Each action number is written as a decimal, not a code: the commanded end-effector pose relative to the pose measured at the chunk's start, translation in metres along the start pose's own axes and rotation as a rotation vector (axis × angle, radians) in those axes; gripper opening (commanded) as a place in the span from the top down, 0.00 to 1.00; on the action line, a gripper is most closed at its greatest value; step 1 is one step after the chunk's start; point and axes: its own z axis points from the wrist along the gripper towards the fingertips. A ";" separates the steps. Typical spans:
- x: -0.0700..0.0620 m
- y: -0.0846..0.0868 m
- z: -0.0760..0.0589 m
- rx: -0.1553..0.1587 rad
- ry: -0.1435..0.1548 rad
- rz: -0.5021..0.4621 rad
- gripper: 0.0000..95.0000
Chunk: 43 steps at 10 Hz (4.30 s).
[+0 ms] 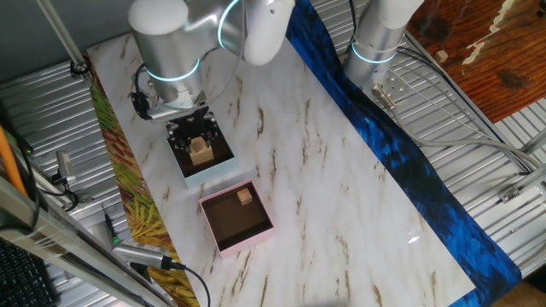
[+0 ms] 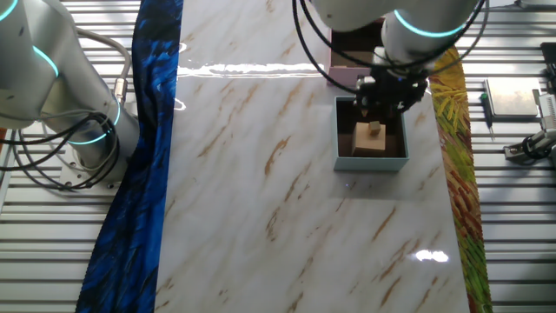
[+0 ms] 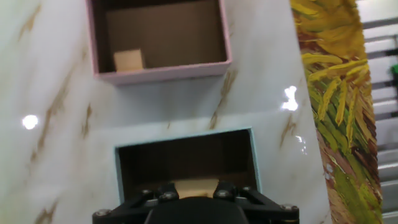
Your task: Move an object from one box to another
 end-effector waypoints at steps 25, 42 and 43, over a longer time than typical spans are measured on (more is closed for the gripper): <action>-0.051 0.005 -0.023 0.011 0.034 0.028 1.00; -0.167 0.039 0.000 -0.003 -0.010 0.085 1.00; -0.177 0.044 0.003 -0.002 -0.015 0.091 1.00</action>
